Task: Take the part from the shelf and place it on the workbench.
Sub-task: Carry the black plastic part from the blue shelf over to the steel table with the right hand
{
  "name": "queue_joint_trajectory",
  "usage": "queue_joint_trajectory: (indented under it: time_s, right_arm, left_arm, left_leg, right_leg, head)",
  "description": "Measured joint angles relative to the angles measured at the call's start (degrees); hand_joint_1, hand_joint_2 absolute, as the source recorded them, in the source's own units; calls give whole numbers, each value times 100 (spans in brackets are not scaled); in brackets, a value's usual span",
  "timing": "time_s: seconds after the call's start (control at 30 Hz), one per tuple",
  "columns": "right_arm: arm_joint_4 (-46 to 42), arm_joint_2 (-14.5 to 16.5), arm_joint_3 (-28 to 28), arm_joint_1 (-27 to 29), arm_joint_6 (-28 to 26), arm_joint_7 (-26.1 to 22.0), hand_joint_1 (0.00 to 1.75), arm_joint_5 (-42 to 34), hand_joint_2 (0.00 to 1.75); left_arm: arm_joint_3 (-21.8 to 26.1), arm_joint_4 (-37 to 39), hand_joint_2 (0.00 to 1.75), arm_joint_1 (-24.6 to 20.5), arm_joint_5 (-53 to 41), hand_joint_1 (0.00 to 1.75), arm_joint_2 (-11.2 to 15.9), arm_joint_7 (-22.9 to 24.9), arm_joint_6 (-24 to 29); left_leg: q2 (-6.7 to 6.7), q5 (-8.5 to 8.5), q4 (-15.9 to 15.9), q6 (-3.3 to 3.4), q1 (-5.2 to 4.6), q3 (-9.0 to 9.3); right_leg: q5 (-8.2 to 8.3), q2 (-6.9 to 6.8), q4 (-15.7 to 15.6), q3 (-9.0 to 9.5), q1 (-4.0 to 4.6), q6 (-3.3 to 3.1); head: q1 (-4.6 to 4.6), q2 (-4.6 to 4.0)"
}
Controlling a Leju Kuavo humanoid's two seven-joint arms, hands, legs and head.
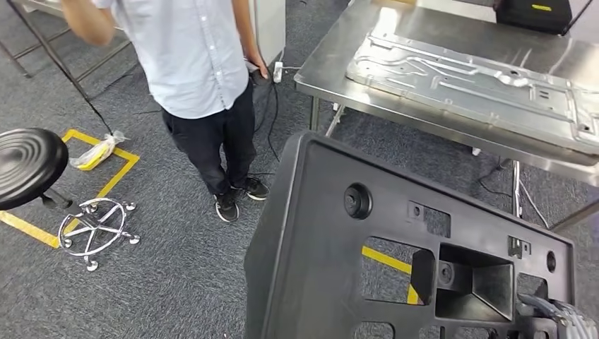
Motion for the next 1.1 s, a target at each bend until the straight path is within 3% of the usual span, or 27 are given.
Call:
queue_joint_trajectory:
  time_s: [0.03, 0.1, 0.17, 0.23, 0.27, 0.3, 0.33, 0.4, 0.47, 0.53, 0.6, 0.67, 0.73, 0.77, 0.8, 0.83, 0.87, 0.93, 1.03, 1.1]
  right_arm:
    - [-1, 0, -1, 7, -3, 0, 175, 0, 175]
    - [-2, 1, -3, 14, -9, 0, 175, 1, 175]
    - [-2, 2, -7, 12, -11, 0, 175, 1, 175]
    - [1, 2, -9, 11, -10, 0, 175, 1, 175]
    - [3, 2, -9, 12, -10, 0, 175, 1, 175]
    - [5, 2, -9, 13, -10, 0, 175, 1, 175]
    - [7, 2, -9, 13, -10, 0, 175, 2, 175]
    - [10, 2, -9, 10, -10, 0, 175, 4, 175]
    - [14, 2, -10, 9, -9, 0, 175, 6, 175]
    - [15, 2, -10, 13, -10, 0, 175, 8, 175]
    - [16, 1, -11, 21, -10, 0, 175, 12, 175]
    - [20, 0, -11, 13, -10, 0, 175, 16, 175]
    - [28, -1, -11, 3, -10, 0, 175, 18, 175]
    - [35, -1, -11, 6, -10, 0, 175, 19, 175]
    - [42, -1, -11, 9, -10, 0, 175, 19, 175]
    - [48, -1, -11, 10, -9, 0, 175, 20, 175]
    - [52, -1, -11, 9, -8, 0, 175, 20, 175]
    - [60, -1, -11, 7, -4, 0, 175, 20, 175]
    - [78, -2, -11, 10, 3, 0, 175, 42, 175]
    - [97, -3, -9, 6, 2, 0, 175, 104, 175]
  left_arm:
    - [0, 0, 175, -11, -3, 0, 1, 0, -4]
    - [0, 0, 175, -18, -7, 0, 1, -2, -12]
    - [0, 0, 175, -7, -8, 0, 1, -3, -19]
    - [1, 0, 175, 13, -8, 0, 2, -1, -25]
    - [2, 0, 175, 24, -6, 0, 4, 0, -26]
    - [2, 0, 175, 32, -4, 0, 5, -1, -28]
    - [3, 0, 175, 36, -2, 0, 7, -4, -33]
    - [6, 0, 175, 40, 4, 0, 8, -20, -49]
    - [9, 0, 175, 35, 7, 0, 8, -44, -58]
    - [10, 0, 175, 21, 9, 0, 6, -63, -60]
    - [14, 0, 175, 17, 9, 0, 2, -78, -60]
    - [15, 0, 175, 23, 8, 0, -1, -97, -68]
    - [17, 0, 175, 40, 8, 0, -1, -107, -75]
    - [18, 0, 175, 47, 8, 0, -1, -107, -75]
    - [19, 0, 175, 50, 8, 0, -1, -107, -75]
    - [20, 0, 175, 48, 7, 0, -1, -107, -75]
    - [20, 0, 175, 43, 6, 0, -1, -107, -76]
    - [21, 0, 175, 26, 5, 0, -2, -108, -77]
    - [25, 0, 175, -12, -2, 0, -2, -111, -81]
    - [27, 0, 175, -27, -11, 0, 0, -119, -95]
  left_leg:
    - [6, -22, -1, -30, 6, 24]
    - [-206, -201, 222, -75, 15, -37]
    - [-523, -556, 901, -90, 31, -362]
    - [-622, -750, 1549, -100, 35, -722]
    - [-631, -676, 1607, -99, 35, -791]
    - [-645, -493, 1439, -92, 35, -757]
    - [-699, -241, 1093, -78, 36, -640]
    - [-982, 101, 409, -46, 47, -396]
    - [-1156, 159, 165, -22, 38, -313]
    - [-1043, 180, 133, 26, 25, -295]
    - [-895, 213, 70, 101, 41, -262]
    - [-733, 223, 34, 150, 49, -242]
    - [-565, 204, 36, 161, 47, -239]
    - [-490, 191, 37, 155, 47, -232]
    - [-425, 175, 39, 144, 48, -219]
    - [-378, 157, 41, 127, 49, -199]
    - [-345, 139, 42, 104, 50, -174]
    - [-305, 97, 49, 43, 34, -146]
    - [-280, 71, 27, -54, 26, -109]
    - [-364, -10, 119, -111, 42, -113]
  right_leg:
    - [13, 67, -25, 13, -19, -28]
    - [48, 199, -88, 50, -65, -101]
    - [61, 324, -107, 63, -81, -148]
    - [56, 478, -99, 64, -69, -161]
    - [50, 564, -90, 70, -65, -162]
    - [43, 651, -75, 78, -63, -158]
    - [30, 733, -54, 84, -64, -148]
    - [-4, 868, 8, 63, -66, -108]
    - [-17, 975, 49, 13, -82, -42]
    - [-6, 1075, 49, -18, -103, 35]
    - [-95, 879, 185, -84, -96, 100]
    - [-405, 516, 741, -355, -92, 160]
    - [-698, 381, 1452, -724, -117, 211]
    - [-705, 362, 1610, -811, -135, 228]
    - [-611, 347, 1565, -790, -152, 240]
    - [-429, 325, 1302, -651, -166, 244]
    - [-220, 294, 899, -431, -173, 239]
    - [-6, 231, 216, -57, -144, 190]
    - [-24, 223, 6, 45, -99, 78]
    - [-7, 240, -44, 78, -118, -4]
  head:
    - [-1, 0]
    - [-8, 0]
    - [-18, 0]
    - [-19, 0]
    - [-19, 0]
    - [-19, 0]
    - [-19, 0]
    - [-16, 0]
    - [-14, 0]
    - [-16, 0]
    - [-9, 0]
    - [1, 0]
    - [2, 0]
    - [2, 0]
    - [2, 0]
    - [1, 0]
    - [2, 0]
    - [1, 0]
    - [-2, 0]
    - [-4, 0]
